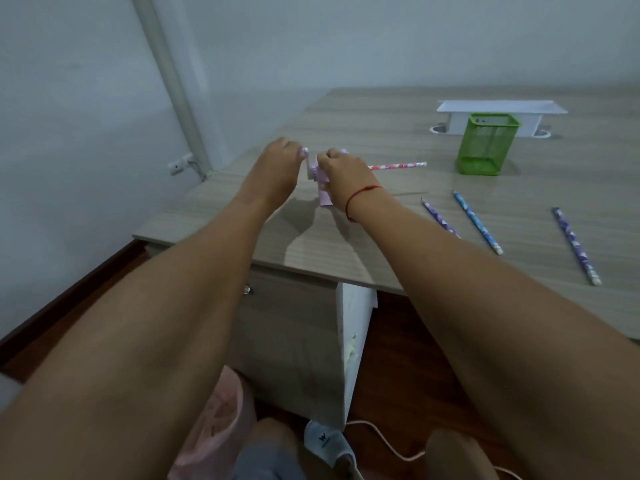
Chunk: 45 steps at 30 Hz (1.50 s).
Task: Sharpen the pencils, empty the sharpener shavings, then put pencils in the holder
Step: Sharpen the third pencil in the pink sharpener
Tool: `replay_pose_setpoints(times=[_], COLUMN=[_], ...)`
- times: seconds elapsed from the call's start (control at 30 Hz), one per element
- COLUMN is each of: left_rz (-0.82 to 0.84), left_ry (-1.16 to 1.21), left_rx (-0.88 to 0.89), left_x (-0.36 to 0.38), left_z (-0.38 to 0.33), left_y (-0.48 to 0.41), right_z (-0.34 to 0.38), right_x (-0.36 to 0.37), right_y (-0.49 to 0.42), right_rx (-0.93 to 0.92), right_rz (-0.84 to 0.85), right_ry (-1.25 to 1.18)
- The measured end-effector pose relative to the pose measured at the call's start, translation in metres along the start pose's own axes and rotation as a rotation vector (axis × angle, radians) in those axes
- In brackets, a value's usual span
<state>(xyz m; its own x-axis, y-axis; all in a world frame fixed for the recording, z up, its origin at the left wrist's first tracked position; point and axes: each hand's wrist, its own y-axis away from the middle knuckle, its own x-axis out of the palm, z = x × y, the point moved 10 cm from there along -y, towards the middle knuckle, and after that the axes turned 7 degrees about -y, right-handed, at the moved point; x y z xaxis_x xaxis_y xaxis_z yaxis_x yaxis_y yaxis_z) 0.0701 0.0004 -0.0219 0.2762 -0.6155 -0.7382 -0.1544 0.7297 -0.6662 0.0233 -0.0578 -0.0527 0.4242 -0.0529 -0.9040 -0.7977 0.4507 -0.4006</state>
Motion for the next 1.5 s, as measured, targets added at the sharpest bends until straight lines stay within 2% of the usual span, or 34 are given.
replay_pose_setpoints(times=[0.1,0.13,0.27,0.5,0.63,0.8,1.03,1.2,1.37,1.4,1.5], left_rz=[-0.007,0.036,0.145,0.371,0.425,0.378,0.227,0.118,0.028,0.022,0.14], left_ry=[-0.041,-0.034,0.056,0.071,0.054,-0.097,-0.12,-0.127,-0.166,-0.142,-0.002], left_rx=[0.056,0.053,-0.074,-0.079,-0.127,-0.119,-0.065,-0.013,0.041,0.051,-0.034], left_x=[-0.005,0.001,0.018,0.055,0.083,0.097,0.093,0.075,0.041,0.038,0.042], left_z=[-0.013,-0.014,-0.011,-0.002,0.011,0.034,0.036,0.046,0.021,0.014,0.0], left_y=[0.022,0.027,0.042,0.037,0.017,-0.018,-0.021,-0.026,0.004,0.014,0.045], right_z=[-0.001,-0.001,-0.003,-0.007,-0.011,-0.012,-0.008,-0.005,-0.004,-0.003,-0.003], right_x=[-0.002,-0.002,-0.001,0.003,0.008,0.013,0.012,0.007,0.004,0.003,0.003], right_y=[0.0,0.0,0.001,-0.006,-0.008,-0.014,-0.014,-0.013,-0.014,-0.014,-0.013], right_rx=[0.01,0.006,-0.012,-0.043,-0.059,-0.027,-0.028,-0.021,0.009,0.011,0.008], right_rz=[0.016,0.02,0.031,0.037,0.031,-0.01,0.012,-0.002,0.035,0.04,0.045], right_ry=[-0.011,-0.012,-0.009,-0.011,0.019,0.043,0.054,0.038,-0.001,-0.004,-0.018])
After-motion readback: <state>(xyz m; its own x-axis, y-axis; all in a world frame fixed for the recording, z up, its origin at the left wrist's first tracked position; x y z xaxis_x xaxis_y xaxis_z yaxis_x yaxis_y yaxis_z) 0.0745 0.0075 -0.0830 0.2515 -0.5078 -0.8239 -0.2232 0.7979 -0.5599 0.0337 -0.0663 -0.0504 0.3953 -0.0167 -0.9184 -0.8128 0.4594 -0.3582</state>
